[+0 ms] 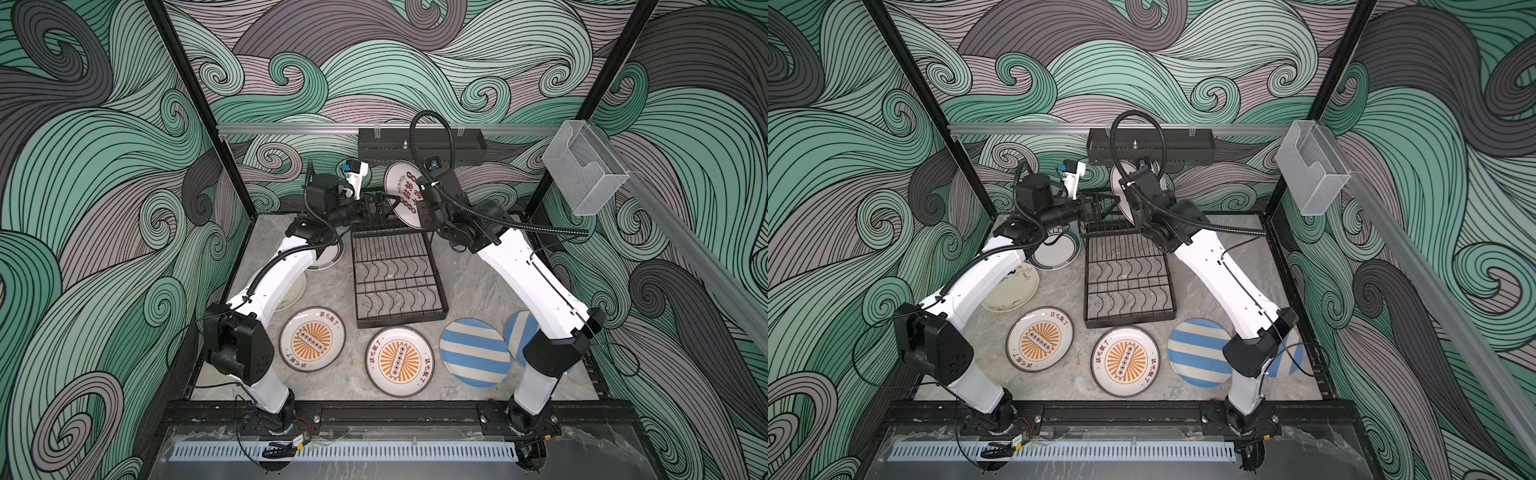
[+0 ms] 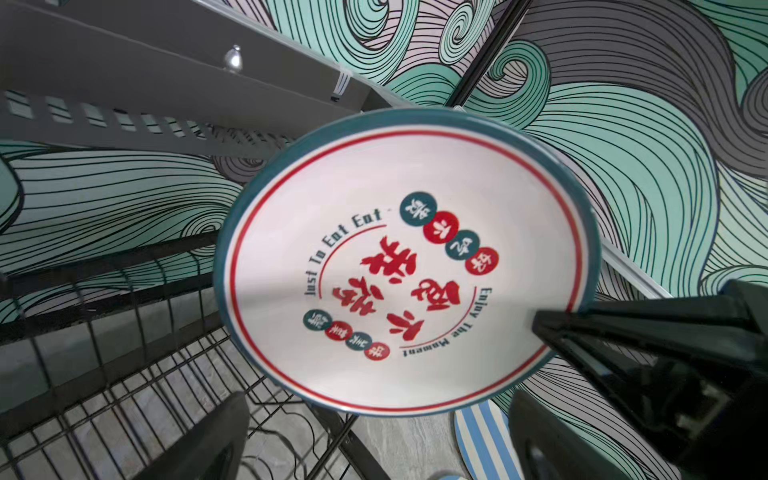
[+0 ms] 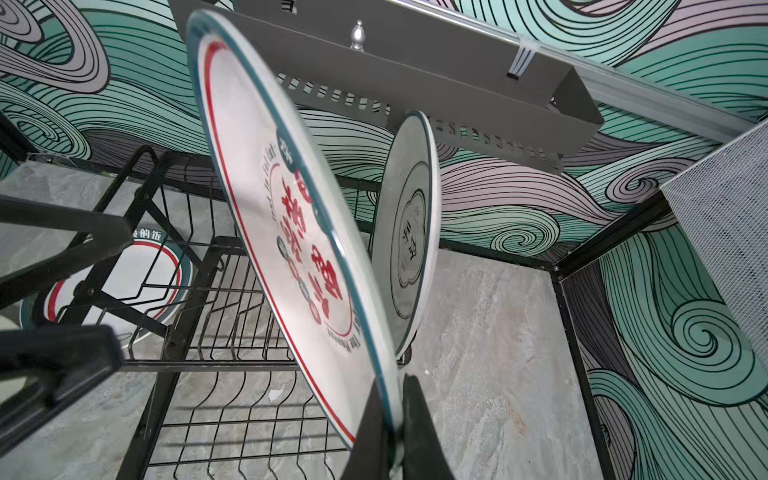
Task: Load plates into a dish rack
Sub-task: Rotate the plate.
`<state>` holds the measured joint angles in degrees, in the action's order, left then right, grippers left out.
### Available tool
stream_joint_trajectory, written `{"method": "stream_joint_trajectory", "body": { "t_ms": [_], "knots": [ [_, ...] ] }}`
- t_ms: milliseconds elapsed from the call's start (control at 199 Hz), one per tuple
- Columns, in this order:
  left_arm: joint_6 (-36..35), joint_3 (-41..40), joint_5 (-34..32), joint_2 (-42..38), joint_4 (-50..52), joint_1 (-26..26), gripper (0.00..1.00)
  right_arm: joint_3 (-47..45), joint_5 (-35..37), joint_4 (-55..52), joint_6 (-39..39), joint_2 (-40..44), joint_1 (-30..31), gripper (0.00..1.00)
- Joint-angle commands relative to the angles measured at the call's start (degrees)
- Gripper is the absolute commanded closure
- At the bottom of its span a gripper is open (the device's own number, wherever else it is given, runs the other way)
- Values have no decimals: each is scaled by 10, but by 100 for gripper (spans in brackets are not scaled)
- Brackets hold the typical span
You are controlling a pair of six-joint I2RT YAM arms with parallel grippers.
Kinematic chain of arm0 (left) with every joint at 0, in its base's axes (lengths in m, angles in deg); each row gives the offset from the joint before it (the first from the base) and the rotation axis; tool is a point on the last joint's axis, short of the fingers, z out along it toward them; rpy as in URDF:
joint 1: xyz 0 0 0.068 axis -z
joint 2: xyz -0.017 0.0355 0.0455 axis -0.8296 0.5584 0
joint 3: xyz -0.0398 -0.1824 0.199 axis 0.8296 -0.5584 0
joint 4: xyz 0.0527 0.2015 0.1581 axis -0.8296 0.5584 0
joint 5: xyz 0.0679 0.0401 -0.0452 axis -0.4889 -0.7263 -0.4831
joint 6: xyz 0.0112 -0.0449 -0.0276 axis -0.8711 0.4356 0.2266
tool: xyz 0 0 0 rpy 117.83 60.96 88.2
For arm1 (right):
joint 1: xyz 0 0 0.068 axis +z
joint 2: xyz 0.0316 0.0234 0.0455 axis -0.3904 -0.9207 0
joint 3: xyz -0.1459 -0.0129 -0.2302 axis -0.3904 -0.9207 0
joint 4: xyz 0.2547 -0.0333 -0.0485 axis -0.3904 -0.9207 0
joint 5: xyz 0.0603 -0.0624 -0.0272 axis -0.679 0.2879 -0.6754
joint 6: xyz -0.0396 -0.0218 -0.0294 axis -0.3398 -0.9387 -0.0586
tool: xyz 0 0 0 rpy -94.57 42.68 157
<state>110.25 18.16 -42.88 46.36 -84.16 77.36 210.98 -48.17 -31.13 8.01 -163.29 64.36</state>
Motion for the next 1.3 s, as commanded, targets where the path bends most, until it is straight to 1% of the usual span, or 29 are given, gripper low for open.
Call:
{"method": "stream_joint_trajectory", "body": {
  "t_ms": [0,106,181,281,372,437,518,593,684,824,945,1040,1076,1141,1171,1221,1297],
  "knots": [
    [1,44,22,27,-16,11,1,-13,-4,42,13,8,-15,100],
    [-9,79,26,56,-4,16,1,-17,-4,61,11,8,-22,100],
    [-31,99,24,70,20,16,1,-9,-8,68,8,6,-27,100],
    [-75,105,5,64,63,9,1,-2,-60,74,13,10,-45,100],
    [-93,89,-1,42,86,-16,1,-4,-105,76,12,19,-64,100],
    [-98,76,-1,18,110,-45,1,-9,-134,77,6,26,-75,100],
    [-101,44,-3,-22,111,-80,1,-16,-171,80,-1,36,-82,100],
    [-126,38,-8,-45,138,-99,1,-25,-213,87,-6,44,-89,100],
    [-175,53,22,-51,182,-111,1,-42,-273,105,-10,55,-103,100],
    [-207,52,82,-59,176,-124,1,-59,-368,120,-4,68,-121,100],
    [-218,58,148,-59,158,-130,1,-79,-403,137,3,79,-130,100],
    [-221,69,179,-50,158,-130,2,-96,-447,155,17,87,-139,100],
    [-224,73,179,-46,164,-130,3,-103,-459,162,23,91,-141,100],
    [-235,82,182,-37,178,-130,8,-116,-482,178,33,96,-143,100],
    [-239,85,187,-34,182,-130,13,-122,-487,184,36,98,-144,100],
    [-242,88,196,-29,184,-129,23,-127,-497,191,39,98,-145,100],
    [-244,91,207,-22,186,-129,37,-131,-507,194,44,96,-147,100]
  ]
}}
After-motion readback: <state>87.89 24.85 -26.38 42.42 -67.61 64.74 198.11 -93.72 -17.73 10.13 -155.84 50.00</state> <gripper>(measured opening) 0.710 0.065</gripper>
